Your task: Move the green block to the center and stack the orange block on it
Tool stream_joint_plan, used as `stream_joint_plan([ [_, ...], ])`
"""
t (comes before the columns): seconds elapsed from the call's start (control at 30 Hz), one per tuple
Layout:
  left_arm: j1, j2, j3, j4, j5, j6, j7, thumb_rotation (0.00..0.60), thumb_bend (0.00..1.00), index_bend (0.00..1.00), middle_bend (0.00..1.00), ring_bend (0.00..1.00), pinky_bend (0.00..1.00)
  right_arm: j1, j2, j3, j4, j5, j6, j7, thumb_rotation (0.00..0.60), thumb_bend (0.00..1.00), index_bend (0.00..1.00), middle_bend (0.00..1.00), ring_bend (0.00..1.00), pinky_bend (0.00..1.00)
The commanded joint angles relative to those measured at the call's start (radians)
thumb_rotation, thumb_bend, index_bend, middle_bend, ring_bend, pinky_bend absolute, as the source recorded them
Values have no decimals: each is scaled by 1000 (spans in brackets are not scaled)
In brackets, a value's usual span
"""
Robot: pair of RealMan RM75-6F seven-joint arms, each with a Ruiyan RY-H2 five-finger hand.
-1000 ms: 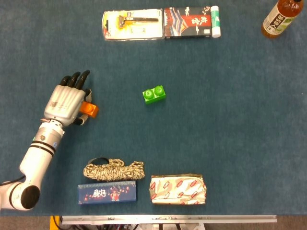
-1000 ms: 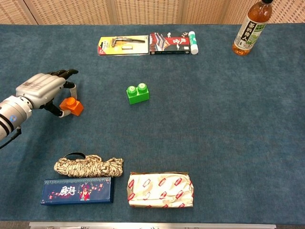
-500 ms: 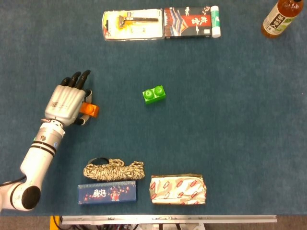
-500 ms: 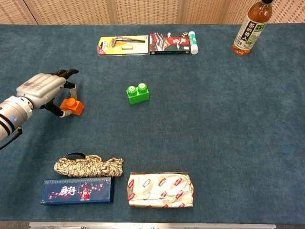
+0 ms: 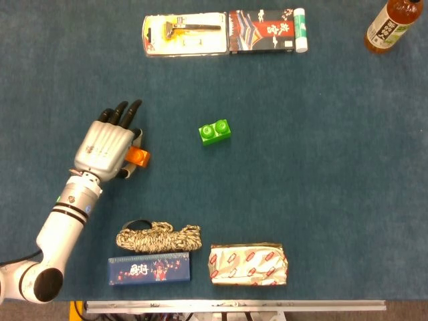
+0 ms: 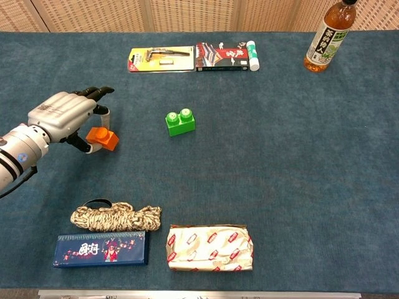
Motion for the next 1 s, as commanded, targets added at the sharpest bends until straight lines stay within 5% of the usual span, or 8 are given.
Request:
stream_joint_plan([
  [0.03,-15,-12,-4,-29,-17,18,63,600,258,517,2,0,154,-6,2,6,1,8,10,7,600,283,300,203,2,22],
  [0.37,-81,-65,-41,-56,-120,8,199,600,258,517,3,0,154,-39,14,27,0,31,75,59,600,282,301,203,2,22],
  [1.0,-157,-119,-49,-54,-229,3,249,600,258,524,3,0,154,-114,36,69,22,79,197,164,600,283,302,203,2,22],
])
